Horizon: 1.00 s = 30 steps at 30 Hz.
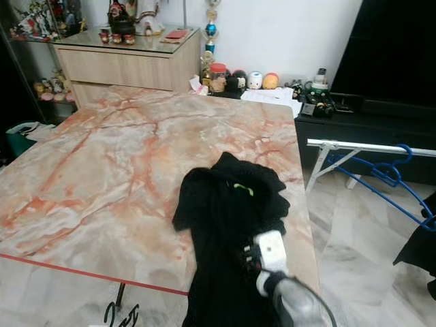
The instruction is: Hang hanger
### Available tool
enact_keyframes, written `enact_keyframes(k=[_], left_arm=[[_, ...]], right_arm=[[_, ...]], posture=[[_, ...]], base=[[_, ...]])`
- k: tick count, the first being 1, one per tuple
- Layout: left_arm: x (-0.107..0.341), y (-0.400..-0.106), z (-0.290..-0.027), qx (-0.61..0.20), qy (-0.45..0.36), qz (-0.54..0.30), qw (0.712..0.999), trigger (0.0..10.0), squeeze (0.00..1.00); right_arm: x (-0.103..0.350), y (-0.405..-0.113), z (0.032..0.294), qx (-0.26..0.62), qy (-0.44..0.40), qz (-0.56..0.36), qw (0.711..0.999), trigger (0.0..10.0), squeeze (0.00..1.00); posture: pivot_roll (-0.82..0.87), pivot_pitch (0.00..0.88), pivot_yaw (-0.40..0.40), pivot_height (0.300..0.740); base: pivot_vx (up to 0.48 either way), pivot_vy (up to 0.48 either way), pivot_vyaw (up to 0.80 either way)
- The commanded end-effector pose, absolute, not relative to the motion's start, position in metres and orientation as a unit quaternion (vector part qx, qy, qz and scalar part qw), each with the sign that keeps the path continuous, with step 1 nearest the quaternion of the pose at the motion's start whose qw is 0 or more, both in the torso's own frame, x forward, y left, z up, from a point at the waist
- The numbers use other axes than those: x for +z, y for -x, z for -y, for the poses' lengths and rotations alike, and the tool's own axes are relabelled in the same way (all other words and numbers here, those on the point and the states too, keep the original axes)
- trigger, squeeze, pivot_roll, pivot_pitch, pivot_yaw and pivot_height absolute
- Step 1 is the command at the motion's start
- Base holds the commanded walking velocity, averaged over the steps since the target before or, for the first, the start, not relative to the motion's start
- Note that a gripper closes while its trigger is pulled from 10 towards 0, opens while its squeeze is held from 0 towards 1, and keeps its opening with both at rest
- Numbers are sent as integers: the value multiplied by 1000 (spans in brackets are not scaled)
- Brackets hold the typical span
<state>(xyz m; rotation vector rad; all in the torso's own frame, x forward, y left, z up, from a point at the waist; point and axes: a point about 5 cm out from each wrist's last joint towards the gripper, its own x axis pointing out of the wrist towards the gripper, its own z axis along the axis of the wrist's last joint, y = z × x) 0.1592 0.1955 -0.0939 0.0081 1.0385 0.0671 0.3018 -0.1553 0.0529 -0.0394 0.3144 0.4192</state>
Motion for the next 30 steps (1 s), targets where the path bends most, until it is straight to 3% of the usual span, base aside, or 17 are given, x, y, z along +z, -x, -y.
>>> enact_keyframes(k=[1, 9, 16, 21, 30], left_arm=[[-95, -158, -196, 31, -5, -502, 865, 10000, 0], [-94, -159, -195, 33, -4, -500, 865, 10000, 0], [-95, -157, -195, 38, -3, -502, 864, 10000, 0], [-95, -156, -196, 48, -1, -498, 866, 10000, 0], [-95, -155, -198, 48, -7, -493, 869, 10000, 0]], right_arm=[[48, -310, 161, 184, 22, -172, 967, 10000, 0], [90, -359, 159, 136, 25, -111, 984, 10000, 0], [90, -356, 155, 132, 0, -76, 988, 10000, 0], [88, -332, 177, 70, -52, -3, 996, 10000, 0], [84, -246, 190, 11, -27, 23, 999, 10000, 0]], posture=[[96, 28, 9, 740], [114, 28, 9, 740], [111, 35, 7, 740], [92, 36, 1, 740], [45, 29, -2, 740]], base=[[0, 0, 0], [0, 0, 0], [0, 0, 0], [0, 0, 0], [0, 0, 0]])
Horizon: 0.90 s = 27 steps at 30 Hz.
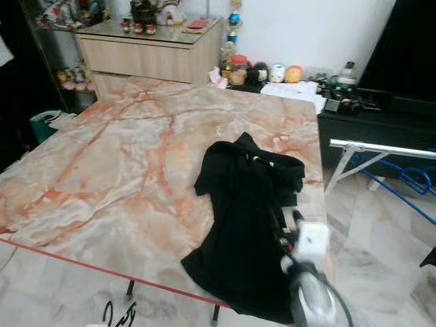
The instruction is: Hang hanger
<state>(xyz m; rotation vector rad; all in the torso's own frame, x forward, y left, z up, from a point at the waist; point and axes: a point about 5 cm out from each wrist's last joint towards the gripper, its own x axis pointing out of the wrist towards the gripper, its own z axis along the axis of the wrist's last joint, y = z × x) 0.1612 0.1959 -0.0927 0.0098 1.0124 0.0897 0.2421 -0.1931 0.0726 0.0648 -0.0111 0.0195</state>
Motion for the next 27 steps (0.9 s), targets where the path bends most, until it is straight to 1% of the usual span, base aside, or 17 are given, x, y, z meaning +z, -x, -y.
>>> enact_keyframes(k=[1, 7, 8, 10, 15, 19, 23, 27], left_arm=[[-95, -155, -200, 47, -15, -494, 868, 10000, 0], [-95, -155, -200, 29, -35, -502, 864, 10000, 0], [-95, -155, -200, 30, -35, -501, 864, 10000, 0], [-95, -155, -200, 30, -37, -500, 865, 10000, 0], [-95, -155, -200, 32, -41, -500, 864, 10000, 0], [-95, -154, -200, 28, -47, -503, 862, 10000, 0], [-95, -154, -200, 27, -49, -504, 862, 10000, 0], [-95, -154, -200, 25, -50, -503, 862, 10000, 0]], right_arm=[[84, -231, 193, -6, -26, 20, 999, 10000, 0], [78, -216, 202, -54, -25, -11, 998, 10000, 0], [78, -213, 207, -85, -33, -26, 995, 10000, 0], [78, -214, 207, -86, -35, -27, 995, 10000, 0], [86, -217, 206, -87, -7, -22, 996, 10000, 0], [90, -223, 210, -102, -10, -19, 995, 10000, 0], [89, -221, 213, -120, -27, -26, 992, 10000, 0], [89, -221, 212, -114, -23, -25, 993, 10000, 0]], posture=[[32, 26, 0, 740], [27, 15, -1, 740], [33, 7, -2, 740], [35, 1, -7, 740], [40, 0, -17, 740], [34, 0, -14, 740], [35, 0, -17, 740], [33, 0, -16, 740]], base=[[0, 0, 0], [0, 0, 0], [0, 0, -781], [0, 0, -778], [0, 0, -775], [0, -349, -775], [0, -401, 0], [0, -408, 0]])
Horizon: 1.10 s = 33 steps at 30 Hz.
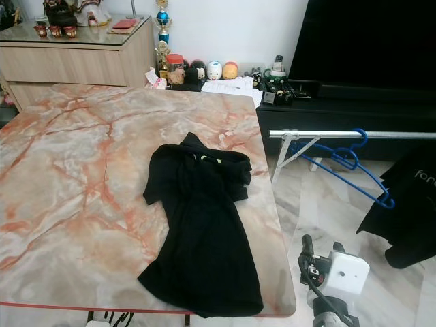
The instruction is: Hang hanger
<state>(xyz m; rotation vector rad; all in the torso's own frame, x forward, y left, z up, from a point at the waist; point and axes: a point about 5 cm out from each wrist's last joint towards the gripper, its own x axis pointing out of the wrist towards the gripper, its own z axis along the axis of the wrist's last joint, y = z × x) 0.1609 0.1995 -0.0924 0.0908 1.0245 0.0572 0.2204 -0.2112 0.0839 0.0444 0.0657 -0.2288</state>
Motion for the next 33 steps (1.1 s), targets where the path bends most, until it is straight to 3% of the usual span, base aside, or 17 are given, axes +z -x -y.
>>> enact_keyframes(k=[1, 5, 14, 33], left_arm=[[-95, -155, -200, 25, -50, -503, 862, 10000, 0], [-95, -155, -200, 24, -51, -502, 863, 10000, 0], [-95, -156, -200, 24, -51, -501, 863, 10000, 0], [-94, -157, -201, 22, -51, -503, 863, 10000, 0]], right_arm=[[90, -222, 212, -114, -24, -24, 993, 10000, 0], [87, -223, 211, -118, -31, -31, 992, 10000, 0], [80, -223, 207, -104, -31, -50, 993, 10000, 0], [56, -230, 198, -37, -48, -102, 993, 10000, 0]], posture=[[33, 0, -16, 740], [32, 0, -16, 740], [35, 4, -21, 740], [42, 14, -15, 740]], base=[[0, -420, 0], [0, -422, 0], [0, -480, -772], [0, -480, 0]])
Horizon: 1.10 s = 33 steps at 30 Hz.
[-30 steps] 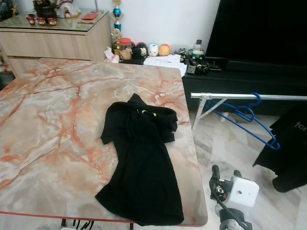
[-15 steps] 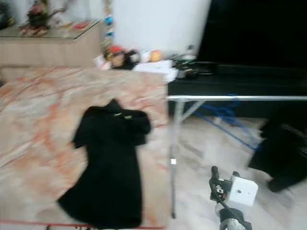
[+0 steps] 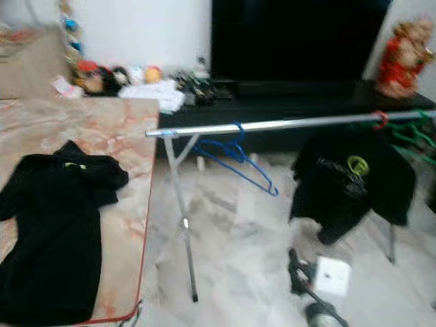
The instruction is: Hang hanger
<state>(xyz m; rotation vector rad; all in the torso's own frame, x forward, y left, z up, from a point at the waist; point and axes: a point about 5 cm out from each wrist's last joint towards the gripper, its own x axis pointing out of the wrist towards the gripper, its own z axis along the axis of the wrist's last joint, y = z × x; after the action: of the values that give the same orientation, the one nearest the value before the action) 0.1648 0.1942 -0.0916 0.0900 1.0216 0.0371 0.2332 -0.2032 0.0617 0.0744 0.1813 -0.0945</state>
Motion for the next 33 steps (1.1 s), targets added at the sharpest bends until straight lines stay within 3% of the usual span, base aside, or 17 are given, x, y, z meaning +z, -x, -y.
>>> enact_keyframes(k=[1, 14, 25, 29, 33], left_arm=[[-94, -157, -201, 21, -51, -503, 863, 10000, 0], [-94, -157, -201, 23, -52, -500, 864, 10000, 0], [-90, -164, -200, 7, -79, -467, 881, 10000, 0], [-68, -195, -222, -15, -116, -396, 911, 10000, 0], [-50, -222, -219, -64, -152, -345, 924, 10000, 0]], right_arm=[[56, -230, 198, -36, -49, -102, 993, 10000, 0], [23, -239, 198, -38, -45, -164, 985, 10000, 0], [14, -257, 199, -22, 4, -182, 983, 10000, 0], [12, -261, 204, -24, 32, -187, 982, 10000, 0], [14, -266, 199, 17, 40, -184, 982, 10000, 0]], posture=[[42, 14, -15, 740], [45, 23, -5, 740], [46, 24, -4, 740], [42, 23, 4, 740], [40, 23, 8, 740]], base=[[0, -480, 0], [0, -461, 0], [0, 0, 0], [0, 0, 0], [0, 0, 0]])
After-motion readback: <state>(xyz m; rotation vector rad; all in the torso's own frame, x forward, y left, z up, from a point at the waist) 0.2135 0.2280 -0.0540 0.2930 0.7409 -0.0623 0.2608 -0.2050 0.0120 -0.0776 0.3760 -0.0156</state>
